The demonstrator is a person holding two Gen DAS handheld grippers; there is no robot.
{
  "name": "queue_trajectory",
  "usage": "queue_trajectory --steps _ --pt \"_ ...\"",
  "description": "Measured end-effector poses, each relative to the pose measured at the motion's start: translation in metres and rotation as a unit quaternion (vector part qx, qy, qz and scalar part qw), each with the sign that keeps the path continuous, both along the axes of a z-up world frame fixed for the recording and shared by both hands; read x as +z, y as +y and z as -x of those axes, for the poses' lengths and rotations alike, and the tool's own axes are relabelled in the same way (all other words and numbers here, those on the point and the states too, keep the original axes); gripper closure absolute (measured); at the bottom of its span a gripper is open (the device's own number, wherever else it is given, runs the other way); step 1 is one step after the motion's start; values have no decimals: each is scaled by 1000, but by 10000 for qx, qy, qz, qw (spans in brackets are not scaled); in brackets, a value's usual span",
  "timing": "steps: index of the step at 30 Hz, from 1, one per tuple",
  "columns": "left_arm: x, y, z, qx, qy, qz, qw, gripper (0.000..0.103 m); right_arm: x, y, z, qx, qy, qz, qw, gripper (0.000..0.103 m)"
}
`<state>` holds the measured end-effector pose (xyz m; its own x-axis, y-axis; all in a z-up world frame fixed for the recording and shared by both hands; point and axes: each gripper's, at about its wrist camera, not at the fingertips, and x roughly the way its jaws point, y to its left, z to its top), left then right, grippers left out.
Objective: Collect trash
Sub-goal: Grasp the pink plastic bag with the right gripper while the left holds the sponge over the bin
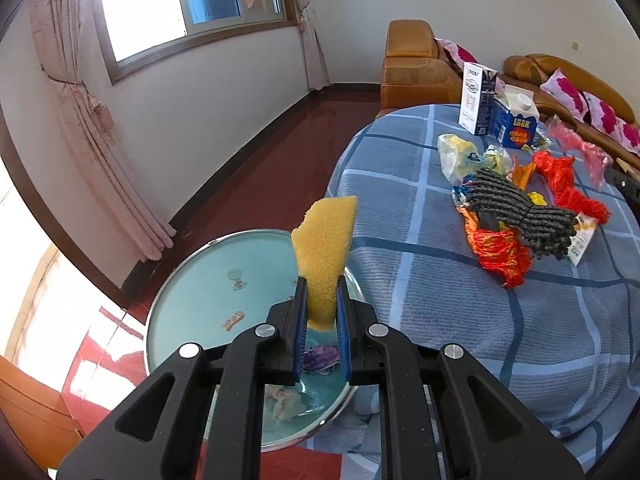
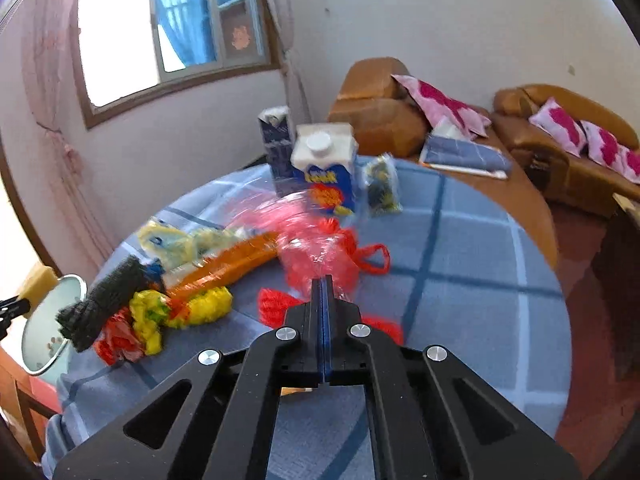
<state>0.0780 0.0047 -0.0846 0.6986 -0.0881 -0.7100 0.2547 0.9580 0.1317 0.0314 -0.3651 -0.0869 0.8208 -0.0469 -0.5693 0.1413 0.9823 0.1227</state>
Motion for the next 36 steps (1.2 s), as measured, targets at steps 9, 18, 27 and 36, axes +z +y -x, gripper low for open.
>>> queue_trajectory --steps 9,18,27,36 --pt "3 14 -3 77 -12 -88 9999 90 16 45 -21 778 -151 433 9959 102" --pt "-1 13 -4 23 59 -97 9999 89 -10 45 -21 745 273 323 9963 46" --pt "-6 13 -5 -13 125 -117 9999 89 -7 32 -7 -258 -10 -582 9980 46" --pt "-8 16 -6 -62 158 -59 9998 89 -33 50 -41 -347 589 -1080 9918 80"
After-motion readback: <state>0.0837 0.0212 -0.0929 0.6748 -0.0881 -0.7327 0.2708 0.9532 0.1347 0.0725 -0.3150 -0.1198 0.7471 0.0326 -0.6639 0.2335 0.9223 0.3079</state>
